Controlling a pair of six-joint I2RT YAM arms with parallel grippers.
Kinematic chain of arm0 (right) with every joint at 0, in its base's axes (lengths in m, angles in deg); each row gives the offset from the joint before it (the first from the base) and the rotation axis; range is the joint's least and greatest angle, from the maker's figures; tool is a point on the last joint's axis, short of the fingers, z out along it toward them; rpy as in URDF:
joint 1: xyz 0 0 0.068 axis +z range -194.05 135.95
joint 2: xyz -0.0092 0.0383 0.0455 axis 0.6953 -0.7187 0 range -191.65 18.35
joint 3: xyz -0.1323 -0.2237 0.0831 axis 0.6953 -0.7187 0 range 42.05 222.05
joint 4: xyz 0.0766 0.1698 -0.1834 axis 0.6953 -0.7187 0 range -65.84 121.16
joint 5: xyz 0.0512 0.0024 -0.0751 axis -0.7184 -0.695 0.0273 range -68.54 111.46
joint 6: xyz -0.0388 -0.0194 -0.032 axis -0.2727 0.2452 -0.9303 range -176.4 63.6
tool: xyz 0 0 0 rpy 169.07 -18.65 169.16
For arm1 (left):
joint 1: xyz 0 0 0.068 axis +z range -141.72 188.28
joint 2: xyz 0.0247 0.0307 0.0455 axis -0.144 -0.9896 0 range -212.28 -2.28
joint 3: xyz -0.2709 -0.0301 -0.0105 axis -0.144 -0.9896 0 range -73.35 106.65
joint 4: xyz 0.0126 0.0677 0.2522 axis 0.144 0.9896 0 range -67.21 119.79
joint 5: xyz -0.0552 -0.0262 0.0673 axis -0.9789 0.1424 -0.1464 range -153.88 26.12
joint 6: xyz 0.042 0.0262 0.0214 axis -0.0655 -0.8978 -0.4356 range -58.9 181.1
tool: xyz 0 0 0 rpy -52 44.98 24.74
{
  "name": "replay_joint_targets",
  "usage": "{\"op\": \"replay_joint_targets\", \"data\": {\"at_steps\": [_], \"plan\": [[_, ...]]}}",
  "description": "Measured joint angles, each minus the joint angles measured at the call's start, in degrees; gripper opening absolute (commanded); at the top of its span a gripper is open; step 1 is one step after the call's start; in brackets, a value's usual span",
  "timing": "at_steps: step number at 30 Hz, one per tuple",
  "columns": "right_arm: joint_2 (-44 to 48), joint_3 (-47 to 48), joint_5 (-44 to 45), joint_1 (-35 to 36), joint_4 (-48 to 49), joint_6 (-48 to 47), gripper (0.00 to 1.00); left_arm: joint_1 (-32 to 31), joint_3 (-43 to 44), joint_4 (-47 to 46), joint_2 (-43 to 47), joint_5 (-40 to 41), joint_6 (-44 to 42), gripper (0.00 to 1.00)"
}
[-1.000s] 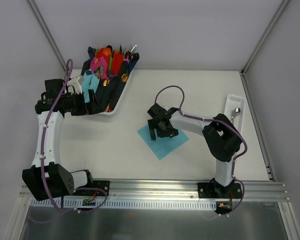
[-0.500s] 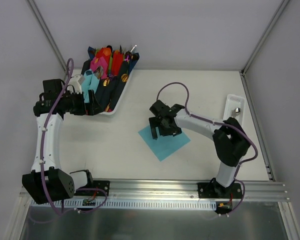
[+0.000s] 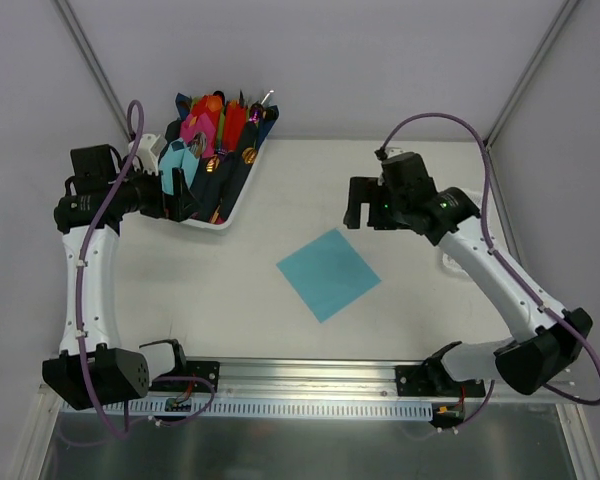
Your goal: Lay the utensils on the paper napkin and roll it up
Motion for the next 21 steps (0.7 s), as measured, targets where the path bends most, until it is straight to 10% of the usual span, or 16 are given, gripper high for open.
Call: {"op": "replay_joint_targets", "data": {"at_steps": [6,14,21], "plan": [[6.71,-7.04,-2.47,-14.62,-5.25,-3.37,0.99,0.0,3.58,-0.33,-4.9,-3.04,-0.9,0.99],[9.68,-9.31,-4.59,-39.06,-9.97,-6.97,0.47,0.0,3.21,-0.15,-10.32,-6.43,-0.42,0.99],[-3.89,-8.11,-5.25,-50.56,-9.9,-10.58,0.35,0.0,2.64,0.04,-10.16,-8.13,-0.55,0.99]]}}
